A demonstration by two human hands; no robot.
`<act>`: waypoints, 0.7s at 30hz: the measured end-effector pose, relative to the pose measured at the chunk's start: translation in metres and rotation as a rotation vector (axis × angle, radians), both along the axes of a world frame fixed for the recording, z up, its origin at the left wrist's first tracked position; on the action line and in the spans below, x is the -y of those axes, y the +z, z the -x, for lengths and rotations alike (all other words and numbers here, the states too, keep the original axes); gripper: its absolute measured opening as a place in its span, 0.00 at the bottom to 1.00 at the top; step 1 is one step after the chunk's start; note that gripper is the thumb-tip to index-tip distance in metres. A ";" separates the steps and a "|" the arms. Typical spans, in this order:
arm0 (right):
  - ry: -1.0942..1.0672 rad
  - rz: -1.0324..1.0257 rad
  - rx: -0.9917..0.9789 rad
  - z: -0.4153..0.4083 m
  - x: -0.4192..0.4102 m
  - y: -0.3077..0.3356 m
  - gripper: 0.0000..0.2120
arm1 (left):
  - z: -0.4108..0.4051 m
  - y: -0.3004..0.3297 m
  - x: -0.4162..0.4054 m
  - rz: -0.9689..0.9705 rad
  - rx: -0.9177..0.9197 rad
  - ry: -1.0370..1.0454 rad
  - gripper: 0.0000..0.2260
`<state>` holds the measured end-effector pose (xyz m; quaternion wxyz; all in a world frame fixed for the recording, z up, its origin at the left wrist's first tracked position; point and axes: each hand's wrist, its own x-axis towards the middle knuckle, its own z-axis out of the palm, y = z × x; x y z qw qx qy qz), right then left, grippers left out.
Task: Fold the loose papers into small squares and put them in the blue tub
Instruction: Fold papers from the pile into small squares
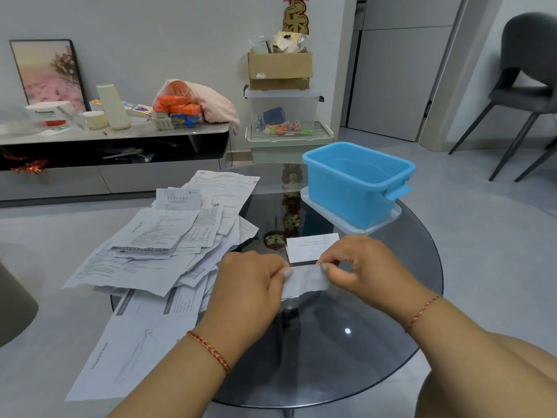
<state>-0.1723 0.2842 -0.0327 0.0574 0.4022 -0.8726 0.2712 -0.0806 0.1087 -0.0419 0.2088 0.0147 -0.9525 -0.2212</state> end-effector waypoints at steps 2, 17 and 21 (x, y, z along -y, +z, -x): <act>-0.096 0.002 0.012 0.006 -0.010 0.000 0.05 | -0.003 0.002 0.006 -0.085 0.006 0.032 0.11; -0.236 0.274 -0.146 0.022 -0.006 -0.011 0.08 | 0.045 0.015 -0.012 -0.044 0.075 0.035 0.13; -0.233 0.136 -0.109 0.030 -0.001 -0.028 0.12 | 0.055 -0.006 -0.012 0.097 0.139 -0.002 0.14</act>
